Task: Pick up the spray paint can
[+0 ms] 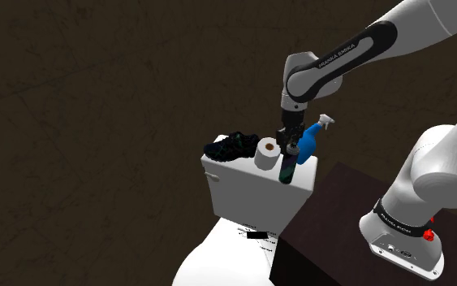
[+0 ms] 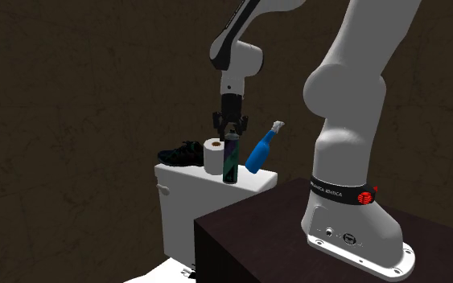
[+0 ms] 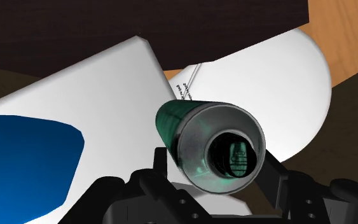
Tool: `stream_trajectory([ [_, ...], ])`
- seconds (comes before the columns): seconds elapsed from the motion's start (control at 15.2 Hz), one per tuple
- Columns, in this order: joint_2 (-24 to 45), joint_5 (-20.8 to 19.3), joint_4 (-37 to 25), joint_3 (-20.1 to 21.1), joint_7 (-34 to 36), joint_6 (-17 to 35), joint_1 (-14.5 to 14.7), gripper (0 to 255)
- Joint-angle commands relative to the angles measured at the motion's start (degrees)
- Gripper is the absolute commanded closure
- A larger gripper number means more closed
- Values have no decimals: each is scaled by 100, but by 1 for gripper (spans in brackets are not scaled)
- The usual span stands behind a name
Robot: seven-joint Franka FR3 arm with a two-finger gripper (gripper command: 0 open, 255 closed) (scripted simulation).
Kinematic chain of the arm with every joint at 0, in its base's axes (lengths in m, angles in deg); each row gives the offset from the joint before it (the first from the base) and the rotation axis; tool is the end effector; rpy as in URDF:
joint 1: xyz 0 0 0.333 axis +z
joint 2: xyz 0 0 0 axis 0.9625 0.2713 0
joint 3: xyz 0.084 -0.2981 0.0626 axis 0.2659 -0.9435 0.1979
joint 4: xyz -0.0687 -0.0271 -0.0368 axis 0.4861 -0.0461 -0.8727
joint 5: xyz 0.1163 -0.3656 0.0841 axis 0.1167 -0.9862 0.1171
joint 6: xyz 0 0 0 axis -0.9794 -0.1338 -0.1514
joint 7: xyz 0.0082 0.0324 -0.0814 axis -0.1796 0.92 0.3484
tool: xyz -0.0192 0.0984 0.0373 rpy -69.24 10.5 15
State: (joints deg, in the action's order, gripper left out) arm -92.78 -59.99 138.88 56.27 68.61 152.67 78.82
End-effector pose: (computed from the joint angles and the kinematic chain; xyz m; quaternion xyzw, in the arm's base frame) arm 0.4029 -0.0065 0.3280 -0.9909 0.0650 0.0821 0.0847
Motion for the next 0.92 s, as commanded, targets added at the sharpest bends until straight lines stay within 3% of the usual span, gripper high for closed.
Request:
stream_trajectory([
  [0.0, 6, 1, 7, 0, -1, 0, 1, 255],
  [0.2, 14, 7, 12, 4, 1, 14, 6, 255],
  [0.86, -503, -138, -359, 30, 207, -856, -39, 255],
])
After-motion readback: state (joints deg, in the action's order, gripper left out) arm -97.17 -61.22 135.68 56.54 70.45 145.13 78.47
